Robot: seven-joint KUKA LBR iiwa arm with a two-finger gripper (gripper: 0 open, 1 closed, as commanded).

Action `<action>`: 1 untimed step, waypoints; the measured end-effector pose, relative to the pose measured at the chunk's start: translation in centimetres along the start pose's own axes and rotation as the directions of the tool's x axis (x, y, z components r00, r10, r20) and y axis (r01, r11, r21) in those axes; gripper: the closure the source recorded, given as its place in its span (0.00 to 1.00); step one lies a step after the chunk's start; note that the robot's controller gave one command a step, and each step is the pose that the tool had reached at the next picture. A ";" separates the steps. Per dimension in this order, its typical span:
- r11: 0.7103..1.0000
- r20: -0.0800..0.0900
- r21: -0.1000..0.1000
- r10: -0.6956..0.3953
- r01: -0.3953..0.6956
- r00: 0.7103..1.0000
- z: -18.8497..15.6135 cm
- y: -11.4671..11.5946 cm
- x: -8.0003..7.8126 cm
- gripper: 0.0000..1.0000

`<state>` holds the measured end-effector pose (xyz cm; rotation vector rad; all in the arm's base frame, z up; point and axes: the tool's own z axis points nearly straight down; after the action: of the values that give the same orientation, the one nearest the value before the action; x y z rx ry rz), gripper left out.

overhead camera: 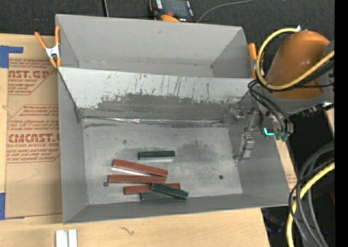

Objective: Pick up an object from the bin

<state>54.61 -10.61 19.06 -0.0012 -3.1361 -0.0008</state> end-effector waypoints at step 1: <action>0.999 0.002 -0.002 -0.050 0.050 0.999 12.5 6.8 -4.2 0.00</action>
Offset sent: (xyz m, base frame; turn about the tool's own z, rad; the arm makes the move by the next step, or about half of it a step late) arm 0.0421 0.0647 -0.1206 -0.0455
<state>58.76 -3.78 6.50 0.0769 -3.1376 -0.0038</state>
